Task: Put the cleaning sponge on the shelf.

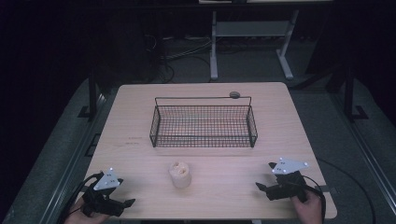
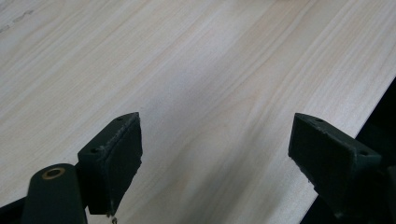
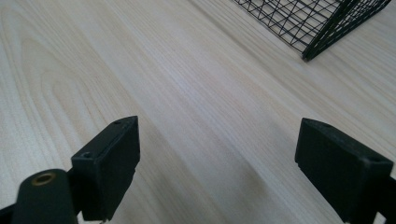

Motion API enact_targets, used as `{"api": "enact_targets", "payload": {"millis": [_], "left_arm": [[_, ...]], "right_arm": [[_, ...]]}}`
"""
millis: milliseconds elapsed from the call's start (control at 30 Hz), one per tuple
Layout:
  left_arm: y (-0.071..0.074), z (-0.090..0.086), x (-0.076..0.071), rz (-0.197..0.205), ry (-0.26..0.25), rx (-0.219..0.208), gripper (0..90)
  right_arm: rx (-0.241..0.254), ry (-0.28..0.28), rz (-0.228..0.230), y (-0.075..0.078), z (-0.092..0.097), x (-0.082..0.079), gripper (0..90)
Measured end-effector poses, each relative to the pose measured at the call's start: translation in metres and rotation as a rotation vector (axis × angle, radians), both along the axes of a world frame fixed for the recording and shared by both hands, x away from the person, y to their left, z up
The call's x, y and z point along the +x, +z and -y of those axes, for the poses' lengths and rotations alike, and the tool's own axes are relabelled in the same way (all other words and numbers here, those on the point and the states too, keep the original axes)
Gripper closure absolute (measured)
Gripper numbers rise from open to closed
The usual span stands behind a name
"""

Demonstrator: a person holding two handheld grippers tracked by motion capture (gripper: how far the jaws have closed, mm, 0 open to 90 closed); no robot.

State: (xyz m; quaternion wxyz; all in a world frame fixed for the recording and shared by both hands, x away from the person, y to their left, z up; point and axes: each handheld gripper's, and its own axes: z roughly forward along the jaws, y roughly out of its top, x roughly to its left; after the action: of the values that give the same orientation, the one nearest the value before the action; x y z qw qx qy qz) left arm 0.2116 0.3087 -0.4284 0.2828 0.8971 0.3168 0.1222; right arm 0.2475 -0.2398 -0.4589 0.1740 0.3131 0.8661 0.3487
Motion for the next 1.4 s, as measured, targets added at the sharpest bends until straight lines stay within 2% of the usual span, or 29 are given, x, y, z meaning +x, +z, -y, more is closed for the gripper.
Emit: {"api": "enact_targets", "payload": {"millis": [100, 333, 567, 867, 1133, 1400], "left_arm": [[0.002, 0.002, 0.001, -0.002, -0.012, 0.000, 17.0], [0.007, 0.002, 0.007, -0.007, -0.022, -0.035, 17.0], [0.013, 0.010, 0.010, -0.020, -0.053, -0.011, 17.0], [0.024, 0.021, 0.012, -0.015, -0.087, 0.011, 17.0], [0.033, 0.036, 0.019, -0.011, -0.127, 0.023, 17.0], [0.036, 0.051, 0.027, -0.024, -0.161, 0.042, 17.0]], "right_arm": [[0.005, -0.006, 0.002, 0.000, 0.001, 0.000, 13.5], [0.008, 0.002, -0.005, 0.000, -0.001, -0.001, 13.5], [0.008, 0.006, 0.001, 0.000, 0.000, -0.001, 13.5], [0.013, 0.011, 0.007, 0.001, -0.002, -0.003, 13.5], [0.019, 0.009, 0.011, 0.002, -0.001, -0.003, 13.5], [0.019, 0.015, 0.017, 0.002, -0.001, -0.003, 13.5]]}}
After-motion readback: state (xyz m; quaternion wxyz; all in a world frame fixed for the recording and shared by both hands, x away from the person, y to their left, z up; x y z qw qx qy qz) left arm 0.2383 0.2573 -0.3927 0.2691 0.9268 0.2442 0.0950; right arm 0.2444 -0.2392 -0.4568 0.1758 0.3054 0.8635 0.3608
